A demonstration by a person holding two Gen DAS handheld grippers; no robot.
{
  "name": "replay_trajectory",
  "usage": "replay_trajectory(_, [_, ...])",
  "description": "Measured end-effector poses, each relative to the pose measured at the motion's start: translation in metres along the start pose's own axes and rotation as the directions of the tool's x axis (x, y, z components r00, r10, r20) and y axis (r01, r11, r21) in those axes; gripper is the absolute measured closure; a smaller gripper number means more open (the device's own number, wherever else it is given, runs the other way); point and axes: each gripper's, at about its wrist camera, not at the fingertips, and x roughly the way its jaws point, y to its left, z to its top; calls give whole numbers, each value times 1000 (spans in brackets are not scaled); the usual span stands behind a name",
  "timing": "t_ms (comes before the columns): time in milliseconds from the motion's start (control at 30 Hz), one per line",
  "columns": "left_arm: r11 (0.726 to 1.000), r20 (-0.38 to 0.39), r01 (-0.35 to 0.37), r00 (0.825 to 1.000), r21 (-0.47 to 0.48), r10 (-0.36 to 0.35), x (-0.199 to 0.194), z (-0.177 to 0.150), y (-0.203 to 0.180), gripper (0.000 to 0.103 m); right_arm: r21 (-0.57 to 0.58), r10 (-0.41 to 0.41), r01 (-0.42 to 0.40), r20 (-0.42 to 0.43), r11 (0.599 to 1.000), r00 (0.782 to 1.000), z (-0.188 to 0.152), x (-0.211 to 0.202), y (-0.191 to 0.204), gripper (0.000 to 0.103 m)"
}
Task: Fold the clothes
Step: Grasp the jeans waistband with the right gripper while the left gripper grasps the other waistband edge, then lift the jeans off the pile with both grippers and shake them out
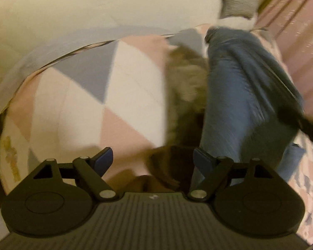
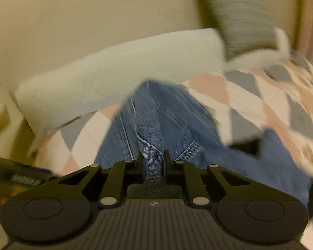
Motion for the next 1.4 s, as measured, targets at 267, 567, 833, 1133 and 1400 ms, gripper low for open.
replay_trajectory(267, [941, 12, 334, 942, 58, -335, -5, -5, -41, 17, 287, -120, 149, -116, 946, 986, -78, -91, -51, 90])
replay_trajectory(567, [910, -150, 343, 937, 231, -315, 35, -33, -126, 15, 474, -128, 241, -259, 847, 957, -168, -96, -72, 89])
replay_trajectory(833, [895, -67, 205, 979, 395, -195, 43, -66, -158, 78, 594, -78, 210, -240, 777, 968, -196, -106, -92, 87])
replay_trajectory(1133, [689, -43, 237, 957, 685, -286, -40, -142, -193, 103, 584, -76, 184, -205, 790, 976, -242, -157, -90, 86])
replay_trajectory(1400, [693, -41, 214, 966, 689, -257, -30, -135, -228, 35, 542, -51, 158, -207, 825, 977, -275, -172, -72, 96])
